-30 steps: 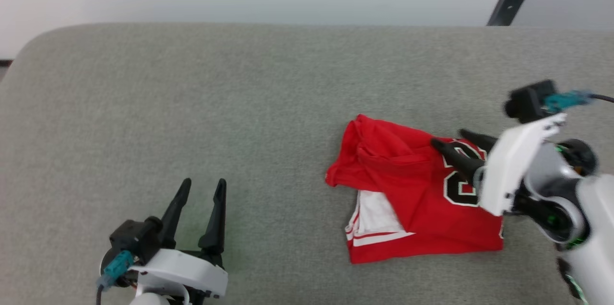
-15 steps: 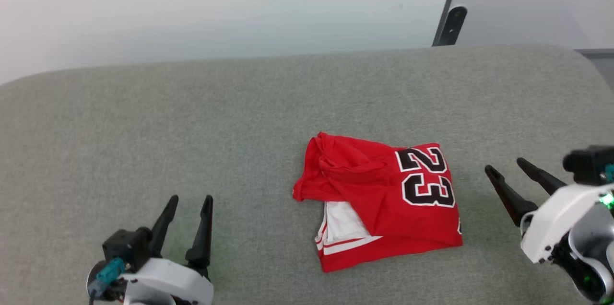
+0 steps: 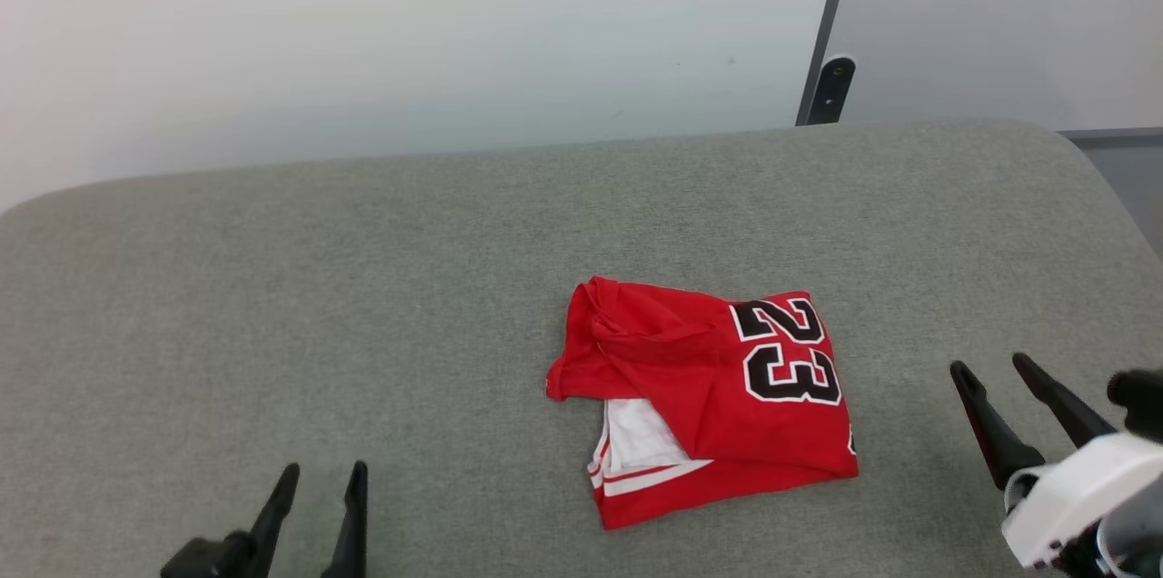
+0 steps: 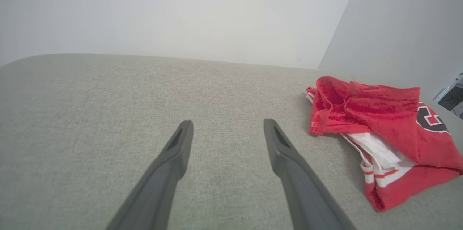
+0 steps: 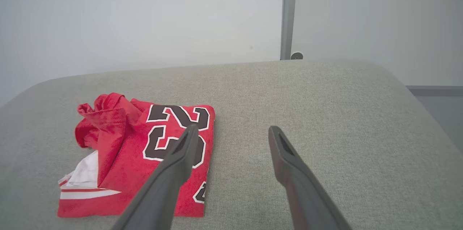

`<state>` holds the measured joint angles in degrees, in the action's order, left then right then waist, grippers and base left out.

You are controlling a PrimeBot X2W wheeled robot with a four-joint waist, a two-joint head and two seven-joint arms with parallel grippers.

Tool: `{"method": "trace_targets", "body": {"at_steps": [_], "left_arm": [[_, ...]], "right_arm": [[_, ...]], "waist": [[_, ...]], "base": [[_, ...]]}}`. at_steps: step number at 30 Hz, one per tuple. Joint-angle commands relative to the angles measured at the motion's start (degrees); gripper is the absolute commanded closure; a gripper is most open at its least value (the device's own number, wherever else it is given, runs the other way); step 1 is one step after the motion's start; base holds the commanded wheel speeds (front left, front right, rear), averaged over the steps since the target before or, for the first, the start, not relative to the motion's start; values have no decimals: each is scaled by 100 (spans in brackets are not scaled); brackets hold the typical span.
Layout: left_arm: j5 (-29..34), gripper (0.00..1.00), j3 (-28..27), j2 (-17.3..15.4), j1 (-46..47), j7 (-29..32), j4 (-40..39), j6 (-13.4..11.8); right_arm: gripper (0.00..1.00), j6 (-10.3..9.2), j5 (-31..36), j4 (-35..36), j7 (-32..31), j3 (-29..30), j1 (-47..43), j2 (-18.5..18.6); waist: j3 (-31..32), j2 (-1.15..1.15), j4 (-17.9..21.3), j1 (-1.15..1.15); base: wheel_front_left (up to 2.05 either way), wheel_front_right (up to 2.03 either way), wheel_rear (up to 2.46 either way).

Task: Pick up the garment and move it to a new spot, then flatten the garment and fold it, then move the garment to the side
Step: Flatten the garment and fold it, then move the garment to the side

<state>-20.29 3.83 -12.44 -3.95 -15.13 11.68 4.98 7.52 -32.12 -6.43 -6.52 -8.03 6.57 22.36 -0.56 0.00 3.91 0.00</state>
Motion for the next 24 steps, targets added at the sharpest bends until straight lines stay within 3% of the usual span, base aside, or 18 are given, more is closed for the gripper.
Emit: {"method": "trace_targets", "body": {"at_steps": [1, 13, 24], "left_arm": [[28, 0, -11, -22, -115, 5, -82, -48], [88, 0, -61, -48, -1213, 246, -1287, -438], [51, 0, -36, -51, -1436, 391, -1707, -586]], "right_arm": [[0, -7, 28, 48, 31, 72, -139, -36], [0, -7, 259, 729, -116, 809, -1149, -309], [0, -7, 319, 1020, -353, 920, -1322, -432]], "waist": [[13, 0, -36, 0], [98, 0, -167, 0], [120, 0, -229, 0]], "base": [[0, 0, 0], [0, 0, 0], [0, 0, 0]]}}
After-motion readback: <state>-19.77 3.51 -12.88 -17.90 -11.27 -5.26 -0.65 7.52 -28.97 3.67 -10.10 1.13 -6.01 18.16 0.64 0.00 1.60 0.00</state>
